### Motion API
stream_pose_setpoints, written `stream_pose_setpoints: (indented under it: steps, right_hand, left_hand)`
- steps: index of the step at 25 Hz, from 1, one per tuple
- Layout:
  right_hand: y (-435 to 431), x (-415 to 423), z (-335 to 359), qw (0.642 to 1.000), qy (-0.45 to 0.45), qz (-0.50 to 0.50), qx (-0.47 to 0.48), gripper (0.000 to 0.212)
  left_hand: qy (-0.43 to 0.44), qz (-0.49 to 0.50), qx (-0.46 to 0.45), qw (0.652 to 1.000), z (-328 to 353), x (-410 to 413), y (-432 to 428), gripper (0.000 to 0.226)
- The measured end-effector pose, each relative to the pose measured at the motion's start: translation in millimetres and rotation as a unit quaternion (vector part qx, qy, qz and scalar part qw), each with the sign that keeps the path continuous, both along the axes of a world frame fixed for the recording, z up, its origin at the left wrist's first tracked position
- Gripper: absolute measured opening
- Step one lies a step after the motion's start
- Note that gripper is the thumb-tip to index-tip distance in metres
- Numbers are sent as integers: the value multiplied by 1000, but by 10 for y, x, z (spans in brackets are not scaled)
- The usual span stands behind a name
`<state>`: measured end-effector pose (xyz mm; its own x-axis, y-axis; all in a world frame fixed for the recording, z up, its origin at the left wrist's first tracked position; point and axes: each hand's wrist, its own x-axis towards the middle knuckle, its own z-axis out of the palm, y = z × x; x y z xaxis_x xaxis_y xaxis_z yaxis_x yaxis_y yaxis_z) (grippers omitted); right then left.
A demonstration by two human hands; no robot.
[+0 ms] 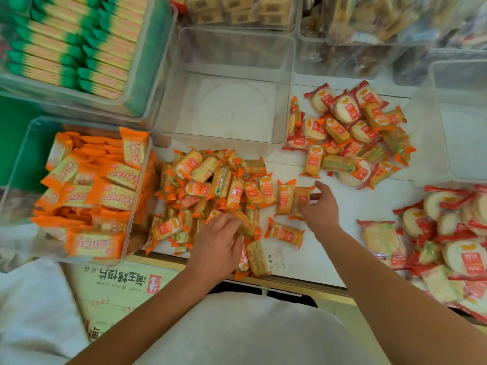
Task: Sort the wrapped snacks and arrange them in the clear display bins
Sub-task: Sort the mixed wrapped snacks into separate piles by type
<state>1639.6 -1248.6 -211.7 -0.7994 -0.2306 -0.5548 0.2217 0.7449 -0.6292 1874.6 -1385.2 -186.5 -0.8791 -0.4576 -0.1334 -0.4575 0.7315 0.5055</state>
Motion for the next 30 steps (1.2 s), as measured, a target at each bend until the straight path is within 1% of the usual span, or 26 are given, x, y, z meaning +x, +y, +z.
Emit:
stream_pose_setpoints:
  steps: [2,3,5,7,9,11,12,13,14,15,18,21,23,25,28,30]
  right_hand:
    - [6,-10,78,998,43,-34,-30,67]
    - [-48,15,136,997,45,-42,-53,65]
    - [-210,122,246,994,3,-27,-103,62]
    - [-298,252,290,991,-45,3,-123,58]
    - [-163,385,297,995,-23,21,-90,48]
    - [161,527,219,998,23,52,5,45]
    - [327,615,175,996,26,71,53,44]
    - [464,709,127,993,8,82,80,44]
    - [549,800,86,993,-24,81,81,46]
    - [581,886,78,994,-56,70,68,50]
    - [474,1078,104,993,-103,59,17,55]
    - [295,1198,163,983,-172,49,-29,42]
    - [274,1177,161,981,-179,55,-47,47]
    - [310,1089,203,987,-148,56,-36,51]
    - [426,860,218,992,-117,38,-13,42]
    - [509,718,233,993,-108,41,-12,38]
  left_hand:
    - [-8,18,36,999,-4,82,87,33]
    - [-19,28,51,998,-10,124,130,33]
    - [-44,37,68,996,-41,214,237,31]
    - [-57,13,60,996,-75,294,357,31]
    - [-68,-58,21,996,-145,319,493,36]
    - [-118,-120,12,986,-235,282,627,43]
    - [-146,-134,16,980,-288,259,674,45]
    - [-165,-135,14,977,-334,249,691,48]
    - [-171,-132,3,976,-372,251,680,51]
    - [-170,-128,-13,977,-417,280,653,53]
    - [-156,-111,-64,979,-510,429,467,56]
    - [-175,-87,-79,978,-484,390,292,58]
    - [-136,-46,-92,985,-356,269,262,52]
    - [-59,-24,-93,994,-250,141,262,42]
    - [23,-27,-69,997,-213,-100,278,33]
    - [48,-57,-66,995,-269,-321,357,31]
